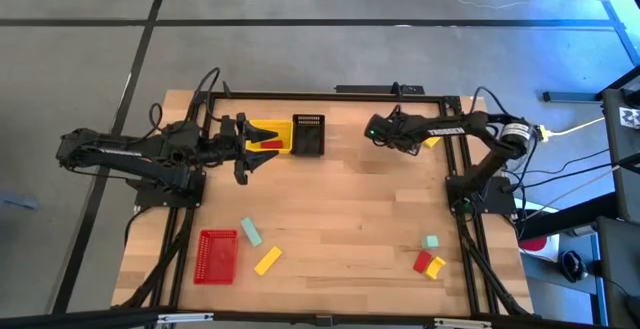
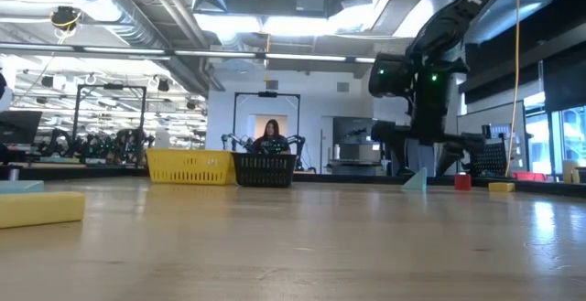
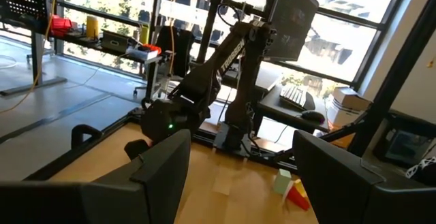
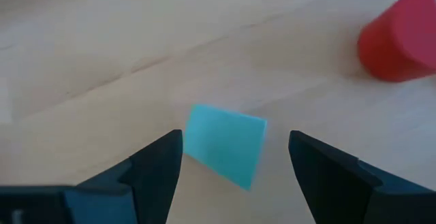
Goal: Sort & place blocks by color
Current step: Put the top blue block into the black basket
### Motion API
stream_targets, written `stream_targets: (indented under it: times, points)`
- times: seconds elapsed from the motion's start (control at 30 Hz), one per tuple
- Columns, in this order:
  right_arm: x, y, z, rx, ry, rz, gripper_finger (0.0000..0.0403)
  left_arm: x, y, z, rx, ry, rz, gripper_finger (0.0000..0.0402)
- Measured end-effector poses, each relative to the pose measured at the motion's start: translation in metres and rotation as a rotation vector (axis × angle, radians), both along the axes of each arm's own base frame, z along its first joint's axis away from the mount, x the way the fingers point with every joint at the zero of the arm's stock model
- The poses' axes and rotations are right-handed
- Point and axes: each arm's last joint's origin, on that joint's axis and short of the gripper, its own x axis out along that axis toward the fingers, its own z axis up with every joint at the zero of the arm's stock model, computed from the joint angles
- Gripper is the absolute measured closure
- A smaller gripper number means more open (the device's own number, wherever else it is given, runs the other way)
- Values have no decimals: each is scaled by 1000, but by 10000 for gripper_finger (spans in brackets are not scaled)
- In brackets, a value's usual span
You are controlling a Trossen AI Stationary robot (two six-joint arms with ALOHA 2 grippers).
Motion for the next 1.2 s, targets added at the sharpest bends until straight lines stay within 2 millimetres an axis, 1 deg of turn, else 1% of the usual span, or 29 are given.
stream_targets:
  times: [0.2, 0.43, 0.53, 0.6, 0.67, 0.73, 0.8, 0.83, 0.9, 1.0, 1.13, 1.2]
  points:
    - [5, -2, -11, 5, -11, 0, 133, 0, 0, 0, 0, 0, 1, 151]
    - [6, -3, -14, -5, 4, -14, 137, 0, 0, 0, 0, 0, 2, 150]
    - [5, -3, -15, -2, 22, -1, 168, 0, 0, 0, 0, 0, 2, 150]
    - [4, -2, -15, 3, 40, 12, 208, 0, 0, 0, 0, 0, 2, 150]
    - [3, -2, -13, -4, 61, 49, 256, 0, 0, 0, -1, 0, 8, 150]
    - [2, -2, -6, -20, 92, 134, 304, 0, 1, 0, -2, 0, 21, 150]
    - [-1, -1, 4, -30, 126, 224, 316, 0, 1, 0, -3, 0, 26, 150]
    - [-4, 1, 10, -33, 146, 270, 333, 0, 1, 0, -3, 0, 27, 150]
    - [-9, 5, 26, -63, 157, 365, 382, 0, 1, 0, -3, 0, 26, 150]
    - [-18, 14, 53, -120, 170, 460, 401, 0, 1, 0, -3, 0, 26, 150]
    - [-34, 32, 85, -196, 153, 546, 400, 0, 1, 0, -3, 0, 25, 150]
    - [-40, 40, 99, -234, 111, 596, 400, 0, 1, 0, -3, 0, 26, 150]
